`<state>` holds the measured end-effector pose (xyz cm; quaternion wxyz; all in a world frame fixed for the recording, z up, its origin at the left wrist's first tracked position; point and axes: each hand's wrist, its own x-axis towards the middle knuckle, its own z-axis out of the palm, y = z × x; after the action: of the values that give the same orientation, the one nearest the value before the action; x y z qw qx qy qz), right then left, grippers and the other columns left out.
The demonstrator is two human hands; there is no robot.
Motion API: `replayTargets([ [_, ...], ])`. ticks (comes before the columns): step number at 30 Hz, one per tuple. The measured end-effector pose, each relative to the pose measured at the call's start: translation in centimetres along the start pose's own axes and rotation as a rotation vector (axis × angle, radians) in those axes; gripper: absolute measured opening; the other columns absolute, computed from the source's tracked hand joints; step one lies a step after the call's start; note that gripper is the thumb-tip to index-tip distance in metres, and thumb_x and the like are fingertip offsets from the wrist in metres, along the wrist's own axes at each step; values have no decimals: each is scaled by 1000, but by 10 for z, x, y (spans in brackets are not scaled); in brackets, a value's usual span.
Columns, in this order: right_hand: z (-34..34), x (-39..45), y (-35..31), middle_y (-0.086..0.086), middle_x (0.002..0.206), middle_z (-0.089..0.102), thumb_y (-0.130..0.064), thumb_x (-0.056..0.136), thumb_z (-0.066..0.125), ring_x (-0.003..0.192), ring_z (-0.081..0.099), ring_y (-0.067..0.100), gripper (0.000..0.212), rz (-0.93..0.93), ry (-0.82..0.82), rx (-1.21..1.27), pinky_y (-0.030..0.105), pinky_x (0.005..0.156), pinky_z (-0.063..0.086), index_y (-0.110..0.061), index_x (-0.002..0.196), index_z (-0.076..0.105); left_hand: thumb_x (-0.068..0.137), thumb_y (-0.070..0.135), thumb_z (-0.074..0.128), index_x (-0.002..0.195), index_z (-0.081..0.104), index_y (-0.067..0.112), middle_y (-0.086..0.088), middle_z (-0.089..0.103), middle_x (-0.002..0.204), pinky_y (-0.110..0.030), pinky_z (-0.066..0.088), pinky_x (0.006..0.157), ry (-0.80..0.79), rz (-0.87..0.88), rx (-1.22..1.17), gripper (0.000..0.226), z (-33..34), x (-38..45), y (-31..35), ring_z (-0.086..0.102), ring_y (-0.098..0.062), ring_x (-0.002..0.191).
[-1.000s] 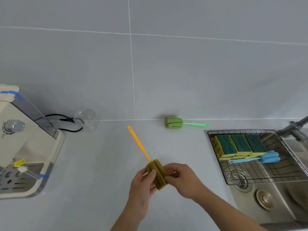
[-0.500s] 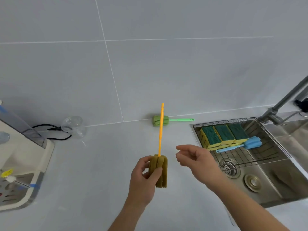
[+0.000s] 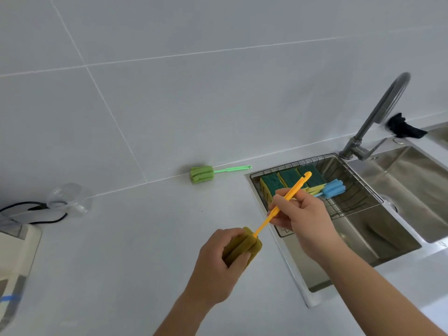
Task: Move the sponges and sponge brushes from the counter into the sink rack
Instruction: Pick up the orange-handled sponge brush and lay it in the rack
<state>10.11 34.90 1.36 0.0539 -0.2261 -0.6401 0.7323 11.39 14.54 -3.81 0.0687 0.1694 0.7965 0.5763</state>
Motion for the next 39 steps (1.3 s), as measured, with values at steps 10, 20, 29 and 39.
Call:
replayTargets([
  [10,-91,26,-7,11,78,75,-11,95,63,66,73,19,11,68,97,256,26,57,60,-4,102,66,72,33,75,113,67,24,-5,74,109,-37,60,79,7,-598,-665,44,52,28,18,73,-26,99],
  [20,-173,59,-4,14,81,74,-12,95,60,66,72,21,9,171,76,390,28,56,60,-6,100,65,67,18,75,91,77,18,-13,76,96,-34,60,67,74,-662,-783,25,130,64,42,74,-34,92],
  [29,-271,106,8,15,82,74,-8,97,56,71,74,24,12,279,111,406,33,60,61,-8,102,66,70,6,73,100,72,9,-19,75,98,-32,61,66,118,-684,-665,30,165,84,37,74,-32,90],
  [39,-329,170,-15,4,77,74,-23,75,84,68,69,15,17,54,-372,-649,25,68,57,-33,87,76,87,0,65,97,74,14,-11,77,94,-27,60,65,186,-727,-639,19,191,119,33,75,-24,89],
])
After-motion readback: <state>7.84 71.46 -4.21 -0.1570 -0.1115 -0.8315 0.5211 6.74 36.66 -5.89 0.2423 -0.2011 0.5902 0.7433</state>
